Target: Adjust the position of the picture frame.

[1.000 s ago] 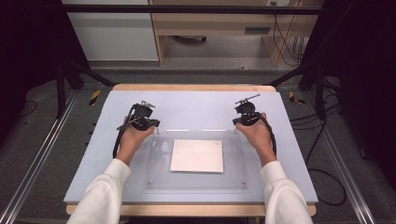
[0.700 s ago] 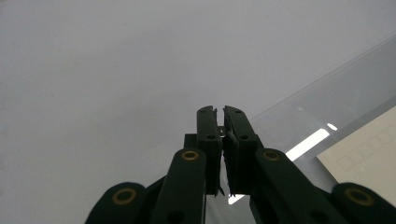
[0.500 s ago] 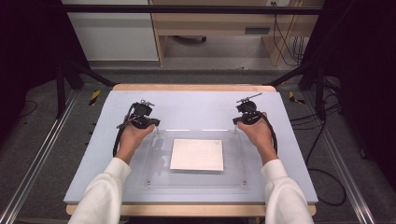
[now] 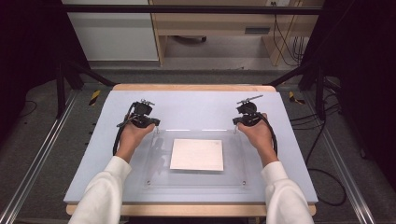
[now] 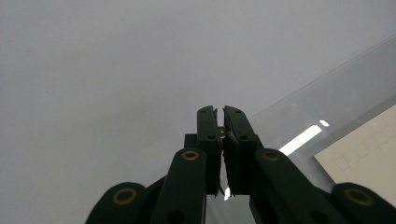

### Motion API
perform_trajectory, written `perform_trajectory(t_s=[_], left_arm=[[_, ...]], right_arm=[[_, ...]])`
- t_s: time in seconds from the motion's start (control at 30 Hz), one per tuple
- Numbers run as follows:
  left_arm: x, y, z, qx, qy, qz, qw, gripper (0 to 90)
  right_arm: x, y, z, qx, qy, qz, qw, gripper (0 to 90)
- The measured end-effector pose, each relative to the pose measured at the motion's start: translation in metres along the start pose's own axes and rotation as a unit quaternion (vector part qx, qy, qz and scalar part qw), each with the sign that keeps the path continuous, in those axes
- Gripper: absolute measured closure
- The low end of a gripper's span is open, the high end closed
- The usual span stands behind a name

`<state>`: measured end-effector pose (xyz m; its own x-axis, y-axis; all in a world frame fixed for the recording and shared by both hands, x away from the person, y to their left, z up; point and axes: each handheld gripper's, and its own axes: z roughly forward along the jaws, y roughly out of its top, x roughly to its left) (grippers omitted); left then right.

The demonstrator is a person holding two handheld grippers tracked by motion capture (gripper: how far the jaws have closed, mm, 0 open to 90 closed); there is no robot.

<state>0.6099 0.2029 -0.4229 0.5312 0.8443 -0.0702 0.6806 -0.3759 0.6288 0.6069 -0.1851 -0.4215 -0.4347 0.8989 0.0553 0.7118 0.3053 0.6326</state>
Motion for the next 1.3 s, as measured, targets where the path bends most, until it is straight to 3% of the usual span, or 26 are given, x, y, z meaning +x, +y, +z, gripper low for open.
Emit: perform_trajectory(t_s=[0.23,0.33,0.47,0.7,0.87,0.9,0.97,1.03,1.2,1.23,1.3], left_arm=[[0.001,0.001,0.001,0.002,-0.003,-0.004,1.0,85.2],[0.001,0.001,0.001,0.003,-0.003,-0.005,1.0,85.1],[0.002,0.002,0.001,0.004,-0.005,-0.006,1.0,85.2],[0.003,0.003,0.002,0.009,-0.008,-0.008,0.9999,85.1],[0.004,0.004,0.002,0.013,-0.011,-0.01,0.9998,85.1],[0.004,0.005,0.002,0.014,-0.011,-0.01,0.9998,85.1],[0.005,0.005,0.003,0.016,-0.013,-0.01,0.9997,85.1],[0.005,0.005,0.003,0.016,-0.014,-0.013,0.9997,85.1],[0.005,0.006,0.003,0.018,-0.012,-0.012,0.9997,85.1],[0.004,0.006,0.003,0.018,-0.01,-0.012,0.9997,85.1],[0.004,0.006,0.003,0.019,-0.01,-0.014,0.9997,85.1]], right_arm=[[0.002,-0.003,0.0,-0.011,-0.016,-0.016,0.9997,80.6],[0.004,-0.006,-0.001,-0.02,-0.025,-0.024,0.9992,75.0],[0.009,-0.011,-0.009,-0.037,-0.023,-0.038,0.9983,68.4],[0.016,-0.03,-0.034,-0.076,-0.04,-0.059,0.9945,52.7],[0.024,-0.061,-0.059,-0.119,-0.045,-0.077,0.9889,37.9],[0.027,-0.072,-0.065,-0.128,-0.049,-0.094,0.9861,34.7],[0.032,-0.088,-0.076,-0.147,-0.053,-0.102,0.9825,28.0],[0.037,-0.104,-0.088,-0.165,-0.044,-0.108,0.9793,22.0],[0.05,-0.141,-0.115,-0.184,-0.01,-0.119,0.9756,14.6],[0.053,-0.149,-0.118,-0.186,-0.006,-0.135,0.9733,10.7],[0.059,-0.165,-0.123,-0.188,0.005,-0.153,0.9701,11.7]])
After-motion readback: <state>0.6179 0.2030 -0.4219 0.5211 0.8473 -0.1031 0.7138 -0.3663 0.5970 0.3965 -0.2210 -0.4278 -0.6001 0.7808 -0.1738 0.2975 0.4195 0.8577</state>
